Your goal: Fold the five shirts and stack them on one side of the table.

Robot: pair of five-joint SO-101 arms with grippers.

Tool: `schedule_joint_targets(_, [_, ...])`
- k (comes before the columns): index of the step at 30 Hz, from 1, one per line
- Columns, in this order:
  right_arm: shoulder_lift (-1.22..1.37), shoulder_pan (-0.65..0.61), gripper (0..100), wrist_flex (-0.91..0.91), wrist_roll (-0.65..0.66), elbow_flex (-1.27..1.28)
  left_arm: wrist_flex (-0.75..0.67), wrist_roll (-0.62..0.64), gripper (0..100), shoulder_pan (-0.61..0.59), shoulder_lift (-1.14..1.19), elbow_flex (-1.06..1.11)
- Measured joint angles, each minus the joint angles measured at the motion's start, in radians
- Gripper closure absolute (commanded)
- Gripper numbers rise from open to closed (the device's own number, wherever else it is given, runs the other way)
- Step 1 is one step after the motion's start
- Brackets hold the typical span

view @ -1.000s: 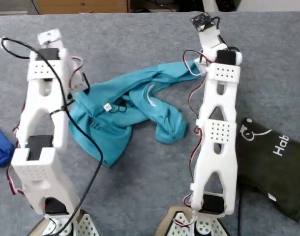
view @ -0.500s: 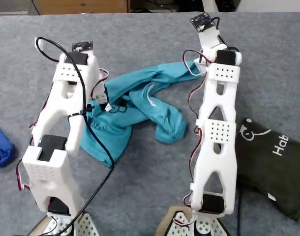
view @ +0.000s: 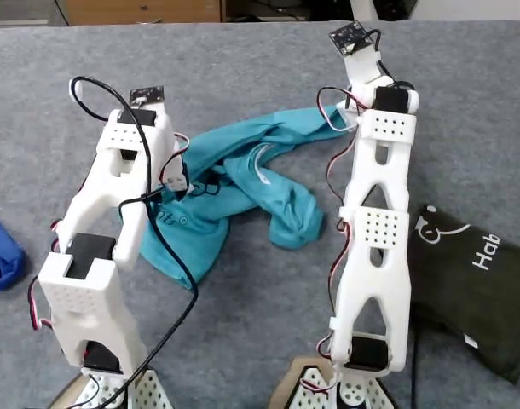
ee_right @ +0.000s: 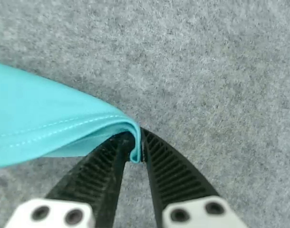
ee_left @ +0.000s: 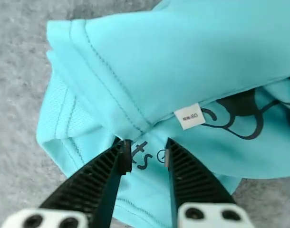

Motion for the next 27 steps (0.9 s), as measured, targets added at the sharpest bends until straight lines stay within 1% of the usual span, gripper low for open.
schedule_joint_targets(4, [0.0,0.0,99.4,0.0,0.0,0.0,-0.006,-0.028,84,0.0,0.0,0.0])
schedule_joint_targets(7, [0.0,0.0,99.4,0.0,0.0,0.0,-0.006,-0.092,84,-0.002,0.0,0.0])
schedule_joint_targets(14, [0.0,0.0,99.4,0.0,0.0,0.0,-0.006,-0.222,84,-0.092,0.0,0.0])
schedule_joint_targets(18, [0.0,0.0,99.4,0.0,0.0,0.0,-0.006,-0.227,84,-0.11,0.0,0.0])
schedule_joint_targets(21, [0.0,0.0,99.4,0.0,0.0,0.0,-0.006,-0.222,84,-0.1,0.0,0.0])
schedule_joint_targets(24, [0.0,0.0,99.4,0.0,0.0,0.0,-0.014,-0.19,84,-0.064,0.0,0.0])
schedule_joint_targets(27, [0.0,0.0,99.4,0.0,0.0,0.0,-0.057,-0.138,84,-0.043,0.0,0.008])
